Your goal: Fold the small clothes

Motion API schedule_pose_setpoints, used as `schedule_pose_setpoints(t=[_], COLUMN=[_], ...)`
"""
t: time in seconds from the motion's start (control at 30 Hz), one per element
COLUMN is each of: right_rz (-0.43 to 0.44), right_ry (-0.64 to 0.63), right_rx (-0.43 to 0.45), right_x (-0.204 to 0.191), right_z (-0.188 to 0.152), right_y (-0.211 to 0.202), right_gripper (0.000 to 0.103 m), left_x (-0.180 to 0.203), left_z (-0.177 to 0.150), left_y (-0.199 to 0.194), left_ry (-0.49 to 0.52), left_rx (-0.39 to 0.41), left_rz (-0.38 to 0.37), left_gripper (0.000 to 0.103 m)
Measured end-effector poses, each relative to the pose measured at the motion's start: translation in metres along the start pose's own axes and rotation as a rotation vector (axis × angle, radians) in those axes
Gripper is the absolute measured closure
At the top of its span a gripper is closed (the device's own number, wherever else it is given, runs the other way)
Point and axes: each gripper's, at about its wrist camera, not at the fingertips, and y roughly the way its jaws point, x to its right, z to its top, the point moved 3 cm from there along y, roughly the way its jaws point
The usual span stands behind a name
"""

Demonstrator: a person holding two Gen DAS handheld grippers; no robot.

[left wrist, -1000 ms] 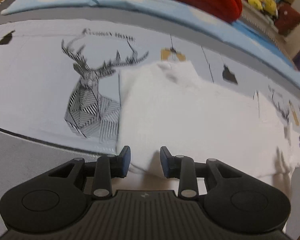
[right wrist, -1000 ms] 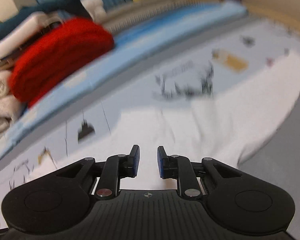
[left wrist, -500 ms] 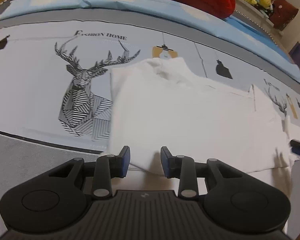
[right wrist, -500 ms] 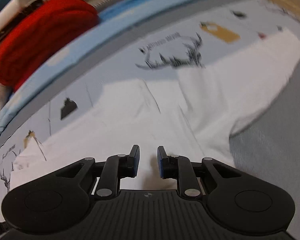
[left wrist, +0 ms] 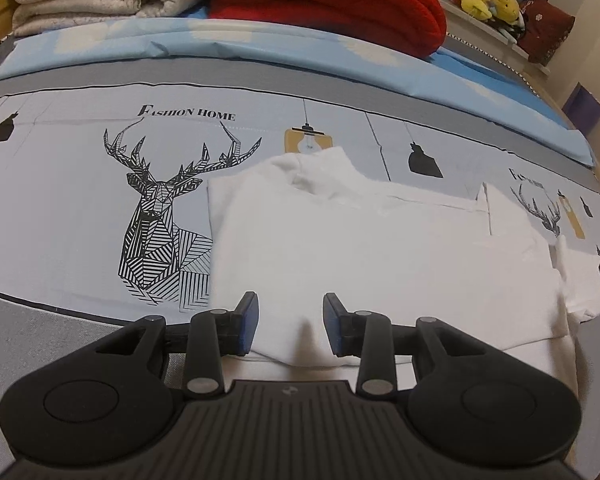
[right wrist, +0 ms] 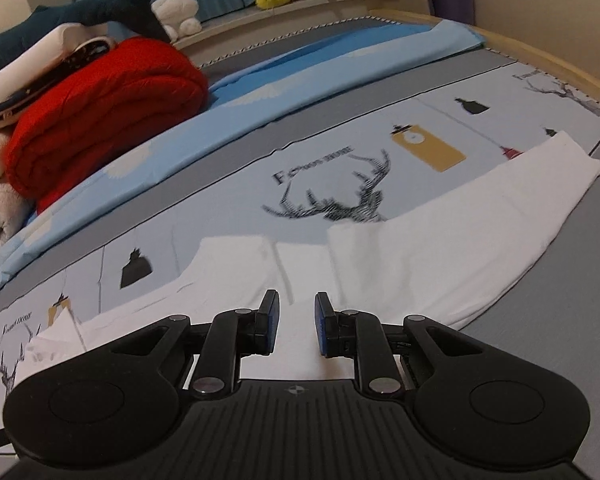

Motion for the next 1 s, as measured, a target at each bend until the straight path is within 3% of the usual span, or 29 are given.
schedule_pose_setpoints(t=[0.23, 0.83, 0.93, 1.0], right_rz=[-0.043, -0.047, -0.055, -0.074], right_ry=[0.038, 0.08, 0.126, 0.175], right_rx=[0.038, 0.093, 0.074, 0.051], right_x=[0.037, 0.101, 0.12, 0.134], right_z=[0.014, 0.026, 0.026, 0.024], right_y=[-0.007, -0.006, 0.001, 0.007], right_gripper=[0.083, 0.083, 0.071, 0.069], left_x=[-0.003, -0.001, 0.0, 0.0], left_z=[0.0, -0.001, -0.002, -0.002], left_y=[-0.003, -0.002, -0.002, -0.001], left_ry=[-0.003, 0.011, 0.012, 0.01], left_rx=[0.007, 0.005, 0.004, 0.004], left_rz=[-0.001, -0.007, -0.011, -0.014], left_gripper=[0.064, 0.064, 0.064, 0.064])
